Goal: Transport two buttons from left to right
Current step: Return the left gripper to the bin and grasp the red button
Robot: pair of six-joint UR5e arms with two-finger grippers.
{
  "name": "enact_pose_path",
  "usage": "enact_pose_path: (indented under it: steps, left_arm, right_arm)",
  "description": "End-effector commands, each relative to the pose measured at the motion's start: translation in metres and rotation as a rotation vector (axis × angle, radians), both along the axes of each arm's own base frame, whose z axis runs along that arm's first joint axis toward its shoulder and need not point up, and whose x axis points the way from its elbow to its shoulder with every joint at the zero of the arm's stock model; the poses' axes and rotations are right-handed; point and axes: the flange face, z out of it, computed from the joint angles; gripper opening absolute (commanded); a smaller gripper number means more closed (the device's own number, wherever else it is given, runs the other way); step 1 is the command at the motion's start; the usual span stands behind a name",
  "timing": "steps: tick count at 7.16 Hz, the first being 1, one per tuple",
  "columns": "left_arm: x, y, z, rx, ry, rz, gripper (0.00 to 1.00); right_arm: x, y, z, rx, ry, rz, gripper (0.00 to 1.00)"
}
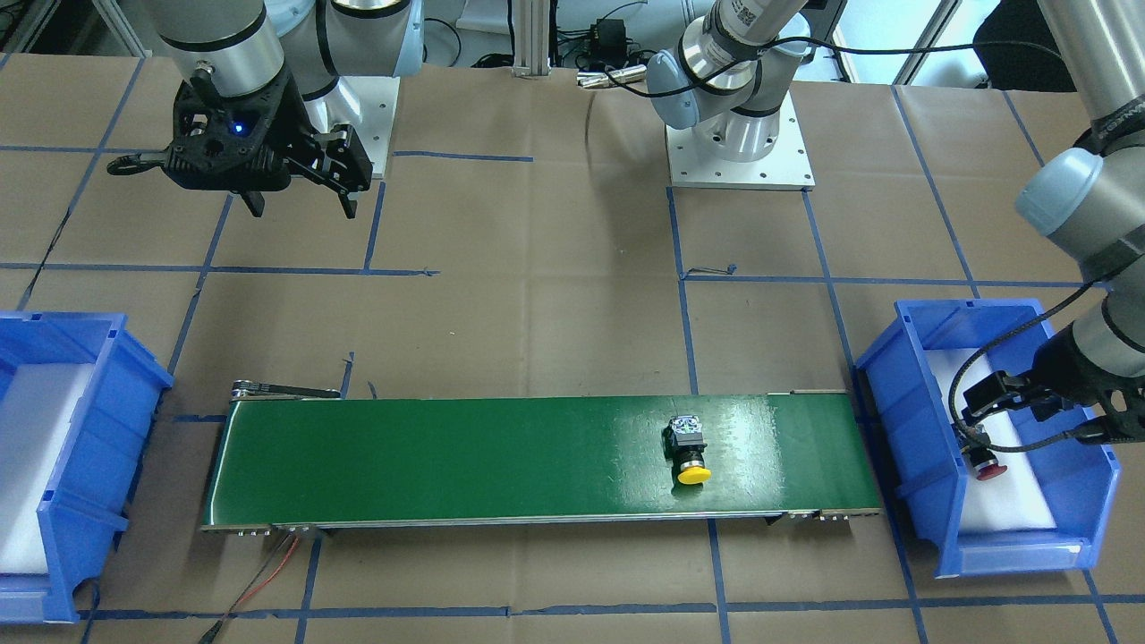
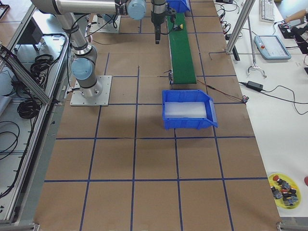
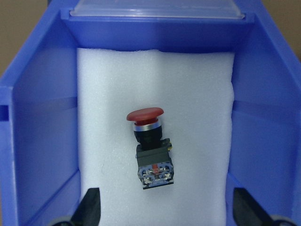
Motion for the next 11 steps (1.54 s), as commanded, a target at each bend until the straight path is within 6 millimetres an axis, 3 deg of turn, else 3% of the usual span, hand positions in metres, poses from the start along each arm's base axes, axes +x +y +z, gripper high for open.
enact_pose_path:
  steps: [1,6,7,8,9,10,11]
  left_arm:
    - [0.0,0.0,-0.029,-0.008,-0.005,0.0,0.98]
    - [0.005,-0.008,-0.061,0.001,0.002,0.0,0.96]
    - [0.006,-0.009,-0.062,-0.009,-0.004,0.0,0.83]
    - [0.006,-0.01,-0.06,-0.013,-0.006,-0.001,0.51]
    - [0.007,-0.011,-0.057,-0.018,-0.01,-0.003,0.29]
    - [0.01,-0.014,-0.054,-0.025,-0.014,-0.003,0.11]
    - [0.013,-0.013,-0.053,-0.026,-0.013,0.003,0.04]
  right_arm:
    - [0.0,0.0,0.0,0.0,0.0,-0.001,1.0]
    - [0.001,0.0,-0.001,0.003,-0.001,0.0,1.0]
    - [0.001,0.0,-0.001,0.002,-0.001,0.002,1.0]
    - [0.001,-0.001,-0.002,0.005,-0.001,0.0,1.0]
    - [0.0,-0.001,-0.002,0.005,-0.001,-0.001,1.0]
    - [0.0,-0.001,-0.002,0.005,-0.001,-0.001,1.0]
    - [0.001,-0.001,-0.002,0.005,-0.001,0.0,1.0]
